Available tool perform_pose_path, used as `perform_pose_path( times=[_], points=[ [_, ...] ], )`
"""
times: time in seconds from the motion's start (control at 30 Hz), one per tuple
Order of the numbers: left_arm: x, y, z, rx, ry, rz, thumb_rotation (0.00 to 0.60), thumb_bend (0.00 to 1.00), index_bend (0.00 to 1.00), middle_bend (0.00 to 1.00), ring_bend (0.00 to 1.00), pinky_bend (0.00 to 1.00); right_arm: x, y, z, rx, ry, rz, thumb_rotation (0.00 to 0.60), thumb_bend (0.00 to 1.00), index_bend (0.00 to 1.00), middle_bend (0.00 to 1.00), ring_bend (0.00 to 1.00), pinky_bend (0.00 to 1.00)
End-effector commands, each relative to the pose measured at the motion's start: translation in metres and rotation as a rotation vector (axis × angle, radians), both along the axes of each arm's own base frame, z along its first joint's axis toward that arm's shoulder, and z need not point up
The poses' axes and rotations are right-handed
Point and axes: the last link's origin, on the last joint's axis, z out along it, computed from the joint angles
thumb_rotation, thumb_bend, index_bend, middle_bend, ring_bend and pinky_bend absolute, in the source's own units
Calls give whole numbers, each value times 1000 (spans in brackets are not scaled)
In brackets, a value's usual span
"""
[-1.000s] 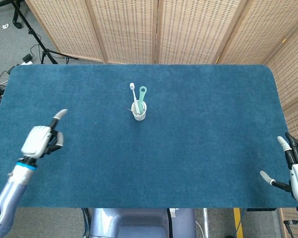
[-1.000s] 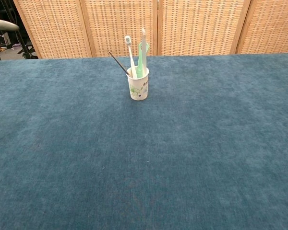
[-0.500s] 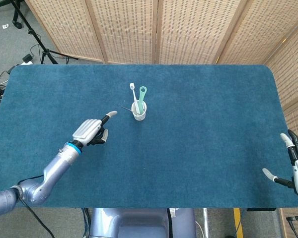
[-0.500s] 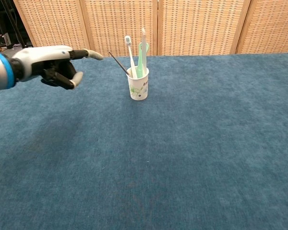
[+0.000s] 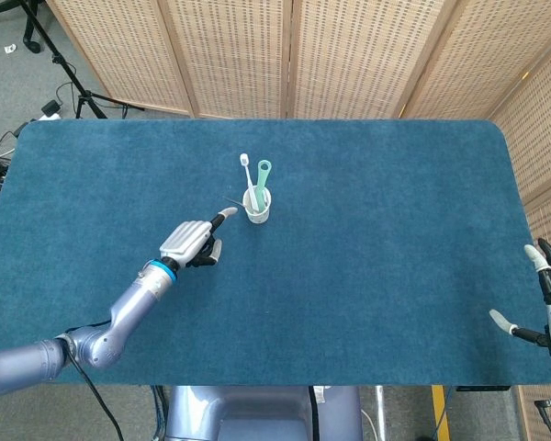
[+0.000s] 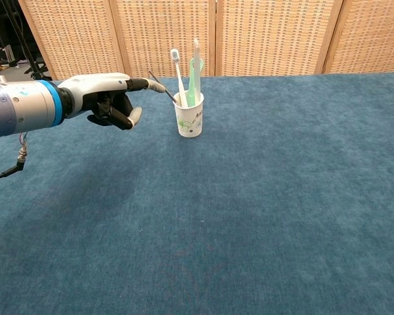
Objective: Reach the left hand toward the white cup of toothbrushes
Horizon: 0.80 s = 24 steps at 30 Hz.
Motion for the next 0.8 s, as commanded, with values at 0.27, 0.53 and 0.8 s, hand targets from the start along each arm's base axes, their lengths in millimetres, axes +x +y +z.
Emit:
perform_pose_path(
  times=[0.27,0.53,0.8],
  points=[
    [5,6,-3,46,28,37,600,743,0,991,1000,1000,-1,-1,1,-1,-4,-6,600,0,0,0,0,0],
    [5,8,-3,84,26,48,600,739,0,991,1000,1000,-1,-1,2,-2,-7,-7,600,0,0,0,0,0],
    [4,8,-4,88,26,50,600,742,0,991,1000,1000,-1,-2,1,-1,-5,-9,600,0,0,0,0,0]
  ],
)
